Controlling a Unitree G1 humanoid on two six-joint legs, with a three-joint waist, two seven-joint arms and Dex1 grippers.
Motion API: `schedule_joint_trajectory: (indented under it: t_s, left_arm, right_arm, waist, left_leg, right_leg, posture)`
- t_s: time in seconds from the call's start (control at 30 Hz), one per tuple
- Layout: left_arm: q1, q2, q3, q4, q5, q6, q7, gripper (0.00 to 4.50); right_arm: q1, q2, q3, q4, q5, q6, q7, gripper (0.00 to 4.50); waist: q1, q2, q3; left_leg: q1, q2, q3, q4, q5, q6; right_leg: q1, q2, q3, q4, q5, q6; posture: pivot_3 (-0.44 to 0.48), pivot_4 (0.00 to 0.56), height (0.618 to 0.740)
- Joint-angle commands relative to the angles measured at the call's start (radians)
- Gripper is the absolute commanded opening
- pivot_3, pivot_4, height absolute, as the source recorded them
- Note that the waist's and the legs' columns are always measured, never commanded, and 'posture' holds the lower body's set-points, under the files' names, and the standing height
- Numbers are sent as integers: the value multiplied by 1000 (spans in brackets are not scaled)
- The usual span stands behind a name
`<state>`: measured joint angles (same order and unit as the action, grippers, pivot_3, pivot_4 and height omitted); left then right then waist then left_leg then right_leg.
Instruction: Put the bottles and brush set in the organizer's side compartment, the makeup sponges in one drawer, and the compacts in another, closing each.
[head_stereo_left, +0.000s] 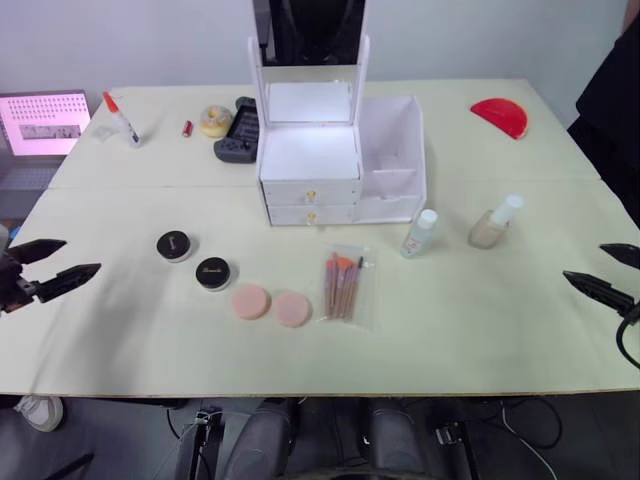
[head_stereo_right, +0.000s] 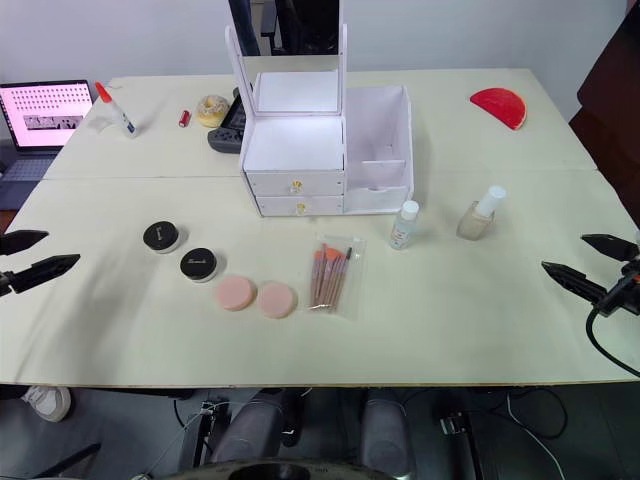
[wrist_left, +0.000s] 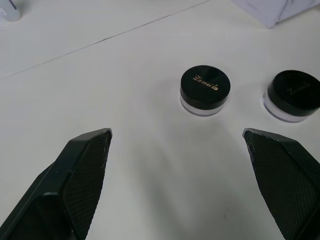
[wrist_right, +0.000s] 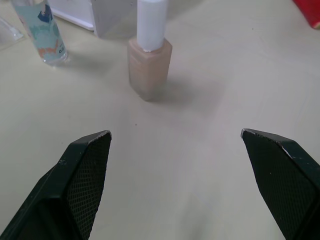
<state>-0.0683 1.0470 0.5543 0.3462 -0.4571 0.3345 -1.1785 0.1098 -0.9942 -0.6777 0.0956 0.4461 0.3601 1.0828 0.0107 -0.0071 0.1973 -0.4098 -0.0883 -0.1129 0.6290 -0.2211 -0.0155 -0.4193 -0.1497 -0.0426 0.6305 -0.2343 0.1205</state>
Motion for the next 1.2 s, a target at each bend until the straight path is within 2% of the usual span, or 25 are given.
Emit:
schedule_joint_trajectory:
  t_s: [0.03, 0.17, 0.33, 0.43, 0.57, 0.8, 1.0, 1.2]
  left_arm:
    - [-32, -6, -34, -26, 1, -12, -3, 4424]
    - [-74, -45, -126, -186, -30, 59, 7, 4424]
    - [-174, -126, -296, -460, -94, 201, 49, 4424]
    - [-247, -174, -373, -573, -145, 287, 76, 4424]
    - [-396, -256, -484, -639, -171, 382, 136, 4424]
    - [-491, -258, -481, -700, -267, 456, 113, 4424]
    - [-513, -305, -439, -744, -368, 504, 183, 4424]
    - [-508, -303, -430, -770, -400, 520, 224, 4424]
  right_arm:
    - [6, 38, -42, -155, 34, 106, -121, 4407]
    - [-31, 123, -35, -348, 63, 301, -348, 4407]
    - [-129, 253, 38, -525, 59, 467, -611, 4407]
    - [-179, 295, 109, -566, 23, 506, -705, 4407]
    - [-286, 345, 202, -540, -14, 535, -809, 4407]
    - [-376, 371, 253, -485, -37, 546, -861, 4407]
    - [-410, 401, 266, -449, -43, 530, -874, 4407]
    - [-430, 427, 259, -425, -40, 515, -884, 4407]
  waist:
    - [1, 0, 0]
    - [1, 0, 0]
    - [3, -1, -1]
    - [1, -1, -1]
    - [-3, -1, -1]
    - [-6, -1, -1]
    - [-6, -1, -1]
    - [-7, -1, -1]
  left_leg:
    - [0, 0, 0, 0, 0, 0]
    - [0, 0, 0, 1, 0, 0]
    - [0, 0, 0, 2, 0, 0]
    - [0, -1, 0, 2, 0, 0]
    - [0, -1, 1, 3, 1, 1]
    - [0, -1, 1, 2, 1, 1]
    - [0, -1, 1, 3, 1, 1]
    - [0, -1, 1, 3, 1, 1]
  right_leg:
    - [0, 0, 0, 0, 0, 0]
    - [0, 0, 1, 0, 0, 0]
    - [0, 0, 2, 0, 1, 0]
    - [0, 1, 2, 0, 3, 1]
    - [0, 1, 3, 1, 4, 2]
    - [0, 2, 3, 1, 5, 4]
    - [1, 2, 3, 1, 5, 4]
    - [1, 3, 4, 1, 5, 4]
  posture:
    - [0, 150, 737]
    - [0, 150, 737]
    - [0, 150, 737]
    - [0, 150, 737]
    - [0, 150, 737]
    - [0, 150, 737]
    - [0, 150, 737]
    - [0, 150, 737]
